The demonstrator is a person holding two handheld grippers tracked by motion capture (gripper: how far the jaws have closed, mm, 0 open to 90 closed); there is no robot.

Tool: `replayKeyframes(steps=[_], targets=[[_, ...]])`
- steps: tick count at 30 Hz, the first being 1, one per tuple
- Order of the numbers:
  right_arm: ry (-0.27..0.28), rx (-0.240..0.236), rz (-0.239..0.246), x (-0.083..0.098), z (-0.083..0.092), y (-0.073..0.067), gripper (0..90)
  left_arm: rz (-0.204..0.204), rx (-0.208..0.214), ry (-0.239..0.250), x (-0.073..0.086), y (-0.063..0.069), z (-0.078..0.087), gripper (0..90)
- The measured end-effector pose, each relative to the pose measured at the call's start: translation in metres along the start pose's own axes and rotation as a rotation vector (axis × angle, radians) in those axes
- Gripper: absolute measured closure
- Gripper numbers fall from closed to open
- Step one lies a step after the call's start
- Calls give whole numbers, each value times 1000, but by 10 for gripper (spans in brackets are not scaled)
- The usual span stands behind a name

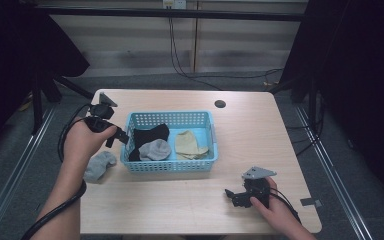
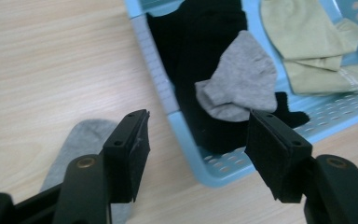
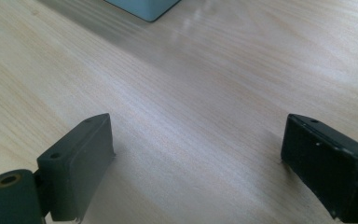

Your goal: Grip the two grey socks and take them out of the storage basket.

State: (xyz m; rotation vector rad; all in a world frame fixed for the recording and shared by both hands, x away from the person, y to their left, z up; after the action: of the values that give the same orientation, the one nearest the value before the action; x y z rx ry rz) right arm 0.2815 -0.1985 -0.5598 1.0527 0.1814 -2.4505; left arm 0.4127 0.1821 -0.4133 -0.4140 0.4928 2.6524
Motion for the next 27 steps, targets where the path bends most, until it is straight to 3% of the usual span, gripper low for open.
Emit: replayKeyframes(steps=[4, 14, 27], targets=[[-2, 0, -4, 0, 0, 0, 86, -20, 19, 15, -9, 13, -11, 327], [-2, 0, -3, 0, 0, 0, 86, -77, 31, -20, -19, 35, -35, 300], [-1, 0, -1, 0, 0, 0, 86, -106, 51, -58, -20, 47, -68, 300]])
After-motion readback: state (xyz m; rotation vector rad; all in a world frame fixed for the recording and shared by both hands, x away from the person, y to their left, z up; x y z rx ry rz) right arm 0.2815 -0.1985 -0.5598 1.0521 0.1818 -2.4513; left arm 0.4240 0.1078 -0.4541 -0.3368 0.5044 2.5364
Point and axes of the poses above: each handheld gripper's, and its own axes: z roughly backward along the jaws, x roughly out of its underside, y roughly to its right, the point moved 7 cm from there along -z, roughly forward along the jaws, and after that the axes turned 7 degrees about x, right-handed, at the moved point
